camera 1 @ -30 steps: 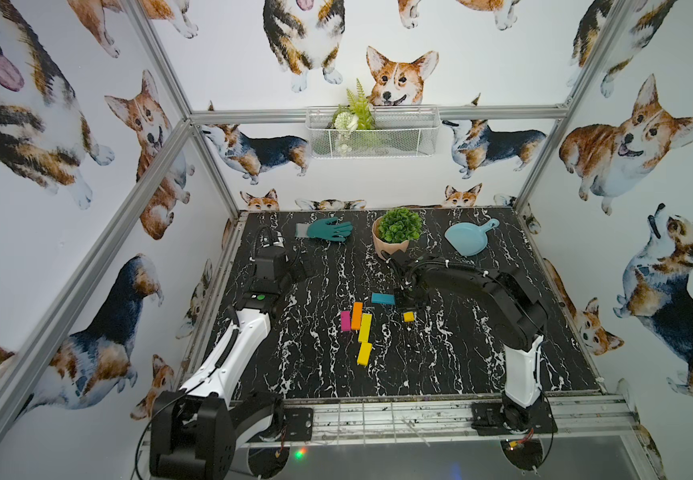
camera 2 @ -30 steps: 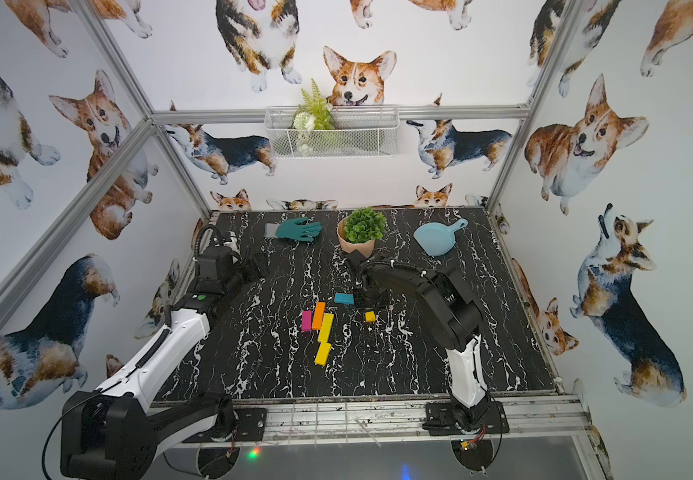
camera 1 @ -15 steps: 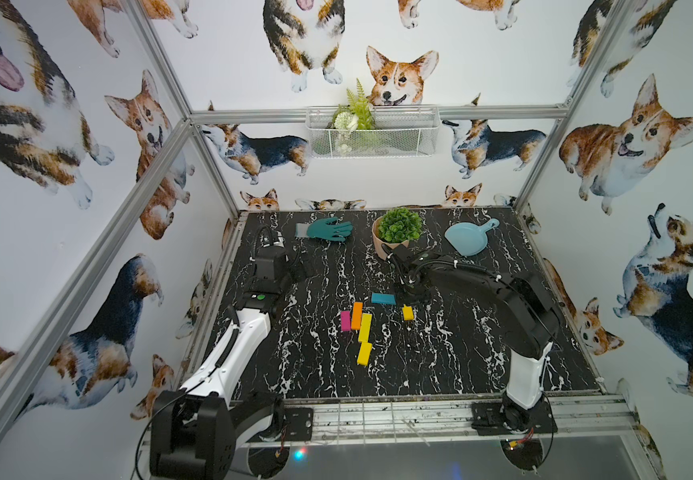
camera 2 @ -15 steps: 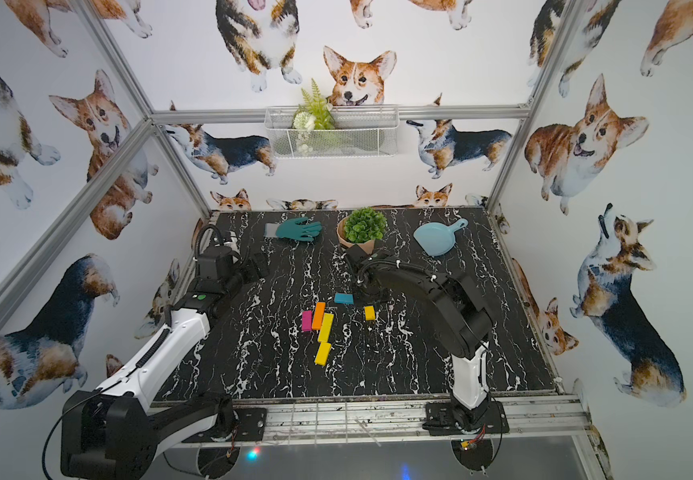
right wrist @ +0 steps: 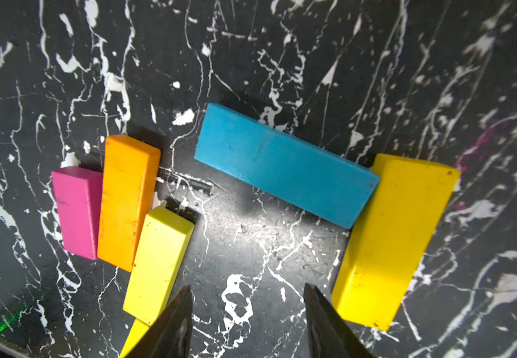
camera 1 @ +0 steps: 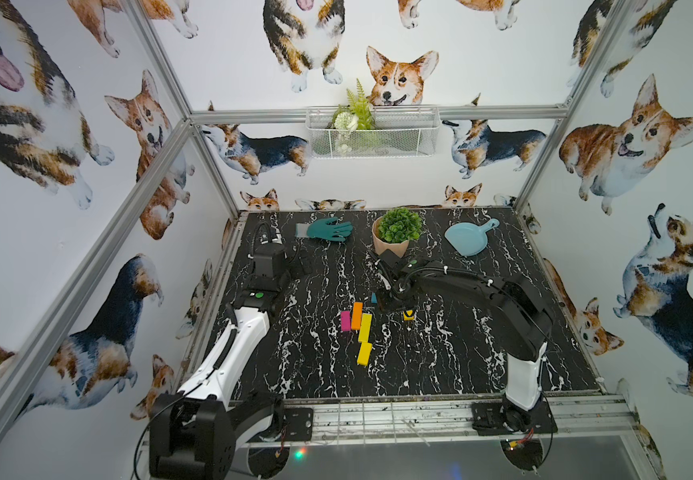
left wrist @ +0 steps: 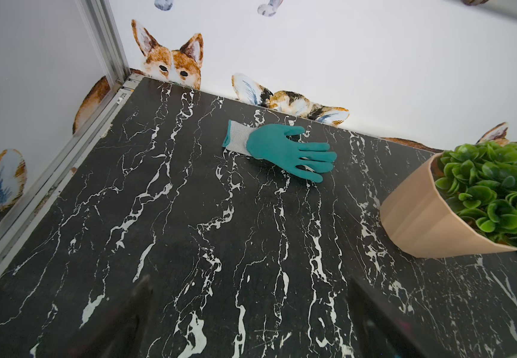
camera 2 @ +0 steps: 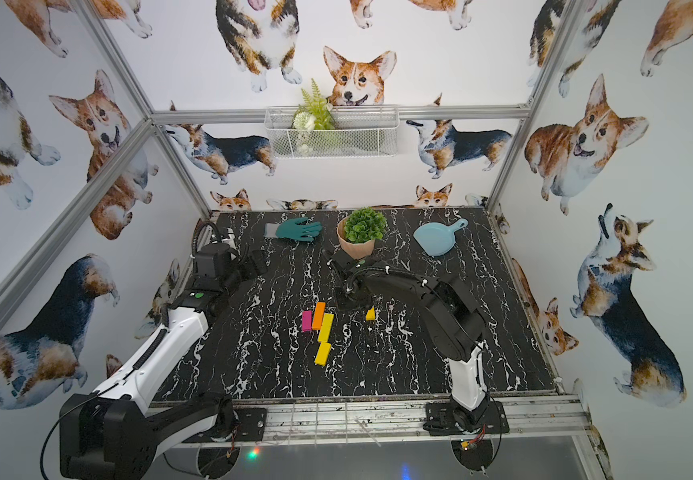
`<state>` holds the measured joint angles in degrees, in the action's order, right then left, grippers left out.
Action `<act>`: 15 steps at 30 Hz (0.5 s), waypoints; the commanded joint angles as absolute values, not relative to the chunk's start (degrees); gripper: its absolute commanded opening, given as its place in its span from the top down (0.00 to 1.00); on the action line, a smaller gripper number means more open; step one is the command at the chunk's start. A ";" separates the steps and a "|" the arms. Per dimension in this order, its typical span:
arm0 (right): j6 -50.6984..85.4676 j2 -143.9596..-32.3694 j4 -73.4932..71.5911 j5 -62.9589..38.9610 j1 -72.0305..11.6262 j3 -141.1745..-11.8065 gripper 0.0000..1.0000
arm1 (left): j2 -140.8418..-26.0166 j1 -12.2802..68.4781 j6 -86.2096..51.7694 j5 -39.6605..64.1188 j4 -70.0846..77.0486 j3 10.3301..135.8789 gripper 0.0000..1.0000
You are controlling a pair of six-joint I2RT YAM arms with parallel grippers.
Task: Assemble the letter p with building blocks
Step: Assemble the building block at the center of the board, then adjust the building block at the center of the board.
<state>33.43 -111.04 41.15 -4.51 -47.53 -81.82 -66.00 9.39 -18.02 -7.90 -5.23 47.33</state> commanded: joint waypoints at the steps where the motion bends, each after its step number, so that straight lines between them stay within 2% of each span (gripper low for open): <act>1: 36.08 -112.55 40.43 -6.50 -47.66 -82.61 0.40 | -65.65 9.32 -17.31 -8.80 -5.80 48.00 0.00; 15: 36.04 -116.32 42.62 -2.52 -47.37 -84.77 0.39 | -65.40 9.32 -17.40 -8.65 -5.90 47.66 0.00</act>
